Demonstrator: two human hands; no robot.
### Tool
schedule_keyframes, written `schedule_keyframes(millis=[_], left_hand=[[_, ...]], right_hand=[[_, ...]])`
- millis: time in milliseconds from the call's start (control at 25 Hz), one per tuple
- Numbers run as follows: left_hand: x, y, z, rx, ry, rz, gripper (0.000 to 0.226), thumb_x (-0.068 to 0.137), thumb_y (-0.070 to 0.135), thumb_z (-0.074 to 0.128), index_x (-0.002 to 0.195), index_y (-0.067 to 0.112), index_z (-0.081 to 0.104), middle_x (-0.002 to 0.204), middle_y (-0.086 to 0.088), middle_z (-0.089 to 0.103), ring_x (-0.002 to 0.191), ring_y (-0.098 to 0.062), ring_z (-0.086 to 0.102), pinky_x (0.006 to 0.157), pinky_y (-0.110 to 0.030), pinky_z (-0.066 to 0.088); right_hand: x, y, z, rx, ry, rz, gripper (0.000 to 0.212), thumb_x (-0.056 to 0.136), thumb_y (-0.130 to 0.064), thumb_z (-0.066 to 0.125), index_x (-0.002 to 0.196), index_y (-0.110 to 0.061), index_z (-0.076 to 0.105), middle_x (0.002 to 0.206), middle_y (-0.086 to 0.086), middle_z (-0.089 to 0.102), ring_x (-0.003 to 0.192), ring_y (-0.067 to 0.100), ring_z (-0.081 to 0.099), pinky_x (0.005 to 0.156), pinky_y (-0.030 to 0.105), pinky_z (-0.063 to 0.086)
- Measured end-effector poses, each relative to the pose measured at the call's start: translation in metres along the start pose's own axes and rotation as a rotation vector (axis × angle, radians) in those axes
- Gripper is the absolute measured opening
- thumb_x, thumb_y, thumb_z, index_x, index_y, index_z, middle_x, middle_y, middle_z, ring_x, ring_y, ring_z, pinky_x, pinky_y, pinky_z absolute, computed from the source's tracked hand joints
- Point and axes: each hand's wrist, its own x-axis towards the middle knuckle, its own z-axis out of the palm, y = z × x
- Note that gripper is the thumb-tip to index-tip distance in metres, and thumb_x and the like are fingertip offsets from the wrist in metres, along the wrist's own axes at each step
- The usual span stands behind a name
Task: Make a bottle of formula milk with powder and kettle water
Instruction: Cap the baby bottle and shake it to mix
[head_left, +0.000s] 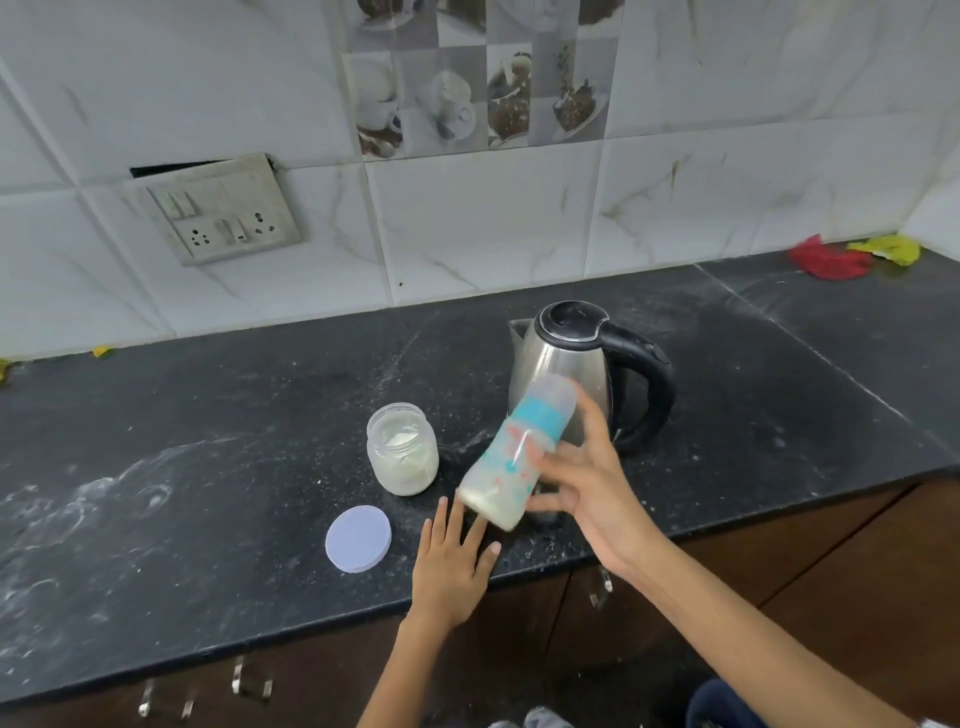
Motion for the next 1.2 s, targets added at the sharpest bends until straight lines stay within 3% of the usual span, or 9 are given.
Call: schedule_keyframes(millis=[80,240,360,520,600,720,960,1120,1200], left_hand=[[0.001,0.0,0.0,0.004,-0.008,0.007,0.056,0.099,0.051,0.021,0.149,0.036,-0.001,0.16,0.0,-0.01,0.147,-0.022,-0.014,0.118,-0.039,-0.007],[-0.002,0.003,-0.003,-0.105,0.032,-0.007,0.057,0.099,0.047,0.033,0.15,0.026,0.018,0.16,-0.005,0.012,0.147,-0.027,0.004,0.121,-0.042,0.003],[-0.001,0.002,-0.003,-0.03,-0.006,0.011,0.056,0.1,0.049,0.024,0.15,0.033,0.006,0.159,0.001,-0.009,0.147,-0.024,-0.01,0.118,-0.039,-0.007],[-0.006,0.007,-0.009,-0.31,0.068,-0.015,0.059,0.096,0.04,0.046,0.148,0.022,0.025,0.157,-0.007,0.024,0.145,-0.028,0.016,0.118,-0.046,0.017],[-0.006,0.005,-0.009,-0.182,0.056,0.002,0.061,0.098,0.044,0.039,0.15,0.026,0.015,0.16,-0.005,0.011,0.148,-0.026,0.003,0.12,-0.045,0.008],[-0.002,0.004,-0.006,-0.042,0.001,0.004,0.058,0.099,0.05,0.023,0.148,0.035,-0.005,0.16,0.0,-0.013,0.146,-0.021,-0.017,0.118,-0.039,-0.008],[-0.001,0.003,-0.004,0.01,-0.026,-0.001,0.055,0.099,0.051,0.02,0.149,0.035,0.002,0.159,0.0,-0.017,0.146,-0.021,-0.018,0.118,-0.039,-0.008],[-0.001,0.002,-0.003,0.017,-0.036,0.001,0.056,0.099,0.052,0.019,0.148,0.038,-0.003,0.159,0.001,-0.017,0.145,-0.021,-0.02,0.117,-0.038,-0.009],[0.0,0.002,-0.003,0.021,-0.031,0.0,0.056,0.099,0.052,0.019,0.148,0.039,-0.004,0.159,0.001,-0.016,0.145,-0.021,-0.019,0.117,-0.038,-0.01]], right_hand=[[0.004,-0.002,0.0,0.089,0.098,-0.035,0.076,0.08,-0.014,0.071,0.138,-0.047,0.034,0.125,0.007,0.064,0.108,0.029,0.068,0.074,0.049,0.06],[-0.002,0.005,0.006,-0.086,-0.043,0.042,0.08,0.079,-0.019,0.076,0.139,-0.048,0.032,0.12,0.005,0.068,0.11,0.027,0.068,0.075,0.051,0.06],[0.001,0.0,0.002,0.027,0.08,-0.005,0.078,0.081,-0.016,0.071,0.142,-0.045,0.031,0.124,0.008,0.065,0.111,0.03,0.067,0.077,0.051,0.059],[-0.006,0.006,0.007,-0.135,-0.084,0.131,0.084,0.067,-0.028,0.082,0.138,-0.04,0.039,0.116,0.006,0.072,0.107,0.025,0.069,0.074,0.044,0.061],[-0.006,0.007,0.007,-0.093,-0.058,0.162,0.069,0.06,-0.034,0.083,0.124,-0.026,0.059,0.107,0.002,0.075,0.102,0.021,0.072,0.072,0.034,0.061],[0.002,0.003,0.005,0.001,-0.004,0.23,0.042,0.059,-0.037,0.08,0.099,-0.026,0.074,0.093,-0.003,0.078,0.093,0.014,0.074,0.066,0.029,0.06],[0.0,-0.003,-0.014,0.091,-0.009,0.374,0.055,0.079,-0.023,0.067,0.131,-0.018,0.05,0.111,0.009,0.074,0.102,0.025,0.072,0.073,0.04,0.061],[0.008,-0.018,-0.021,0.039,-0.023,0.179,0.09,0.076,-0.015,0.07,0.142,-0.053,0.023,0.119,0.003,0.07,0.109,0.028,0.068,0.071,0.048,0.06],[0.009,-0.011,-0.015,0.089,0.021,0.096,0.088,0.076,-0.011,0.072,0.138,-0.056,0.029,0.124,0.007,0.064,0.11,0.031,0.067,0.069,0.053,0.059]])
